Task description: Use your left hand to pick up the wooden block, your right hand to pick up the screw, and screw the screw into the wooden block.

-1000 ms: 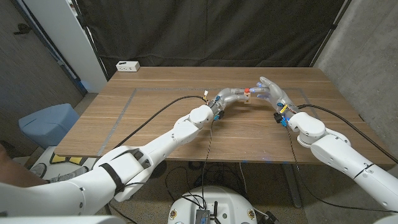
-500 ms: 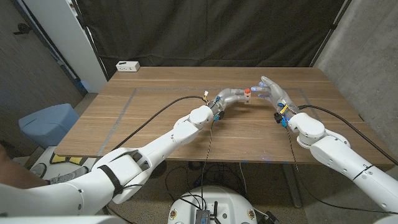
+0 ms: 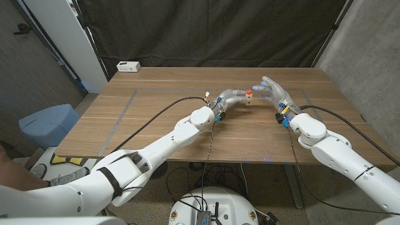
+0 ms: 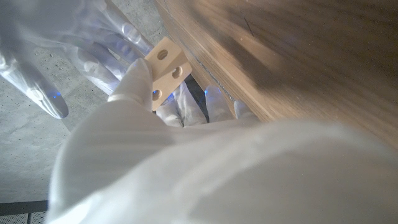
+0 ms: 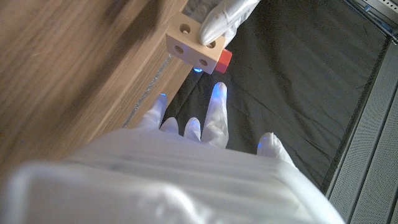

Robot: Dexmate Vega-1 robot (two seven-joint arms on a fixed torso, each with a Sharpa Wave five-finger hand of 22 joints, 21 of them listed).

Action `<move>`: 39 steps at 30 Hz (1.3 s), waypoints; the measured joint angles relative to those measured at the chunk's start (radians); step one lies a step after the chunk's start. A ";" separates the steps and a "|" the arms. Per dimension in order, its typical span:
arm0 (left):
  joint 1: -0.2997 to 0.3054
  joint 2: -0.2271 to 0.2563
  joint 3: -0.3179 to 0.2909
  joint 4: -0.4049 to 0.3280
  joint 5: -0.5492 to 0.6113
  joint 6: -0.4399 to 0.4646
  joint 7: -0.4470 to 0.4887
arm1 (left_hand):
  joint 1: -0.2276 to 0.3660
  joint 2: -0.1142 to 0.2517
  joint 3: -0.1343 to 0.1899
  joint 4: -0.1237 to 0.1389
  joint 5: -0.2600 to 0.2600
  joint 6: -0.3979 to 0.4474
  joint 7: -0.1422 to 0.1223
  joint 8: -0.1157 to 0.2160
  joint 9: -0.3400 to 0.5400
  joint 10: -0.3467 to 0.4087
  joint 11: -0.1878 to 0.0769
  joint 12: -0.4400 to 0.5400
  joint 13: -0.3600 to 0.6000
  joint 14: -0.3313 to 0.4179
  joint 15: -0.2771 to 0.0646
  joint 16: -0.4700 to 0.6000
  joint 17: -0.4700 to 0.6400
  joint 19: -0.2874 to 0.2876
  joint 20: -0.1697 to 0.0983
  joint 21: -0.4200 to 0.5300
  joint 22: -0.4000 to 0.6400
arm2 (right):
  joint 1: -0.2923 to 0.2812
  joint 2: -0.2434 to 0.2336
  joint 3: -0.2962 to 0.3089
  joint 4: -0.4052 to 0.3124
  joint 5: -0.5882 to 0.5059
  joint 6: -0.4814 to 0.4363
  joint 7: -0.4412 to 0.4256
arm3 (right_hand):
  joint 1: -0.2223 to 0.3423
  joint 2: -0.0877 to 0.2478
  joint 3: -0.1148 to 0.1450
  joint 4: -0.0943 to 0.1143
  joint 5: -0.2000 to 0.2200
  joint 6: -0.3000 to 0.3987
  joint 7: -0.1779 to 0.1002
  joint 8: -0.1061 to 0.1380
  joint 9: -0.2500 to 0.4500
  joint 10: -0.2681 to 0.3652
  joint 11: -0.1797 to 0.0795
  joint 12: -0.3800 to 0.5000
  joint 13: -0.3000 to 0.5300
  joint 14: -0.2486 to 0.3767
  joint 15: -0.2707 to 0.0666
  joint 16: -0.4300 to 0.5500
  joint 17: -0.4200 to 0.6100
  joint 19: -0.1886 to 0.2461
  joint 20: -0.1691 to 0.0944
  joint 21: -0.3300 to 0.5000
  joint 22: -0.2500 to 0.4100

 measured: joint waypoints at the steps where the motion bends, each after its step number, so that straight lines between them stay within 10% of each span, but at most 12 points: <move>1: 0.000 0.000 0.000 -0.001 0.000 0.000 0.000 | 0.000 0.000 0.000 0.000 0.000 0.000 0.000 0.000 0.000 0.000 0.000 0.000 0.000 0.000 0.000 0.000 0.000 0.000 0.000 0.000 0.000 | 0.000 0.000 0.000 0.000 0.000 0.000 0.000 | -0.001 -0.001 0.000 0.000 0.000 -0.009 -0.001 0.000 0.000 -0.003 0.003 0.000 0.000 -0.005 0.002 0.000 0.000 0.000 0.000 0.000 0.000; 39: -0.010 -0.006 0.001 0.022 -0.002 -0.009 -0.011 | 0.000 0.000 0.000 0.000 0.002 0.000 0.000 0.000 0.000 0.001 0.001 0.000 0.000 0.000 0.000 0.000 0.000 0.000 0.000 0.000 0.000 | 0.065 -0.019 -0.043 0.040 0.033 -0.013 0.112 | -0.016 -0.005 -0.017 0.017 0.000 -0.056 -0.013 0.005 -0.012 -0.092 -0.022 -0.003 -0.003 -0.076 0.002 -0.008 0.005 -0.057 0.015 -0.007 0.000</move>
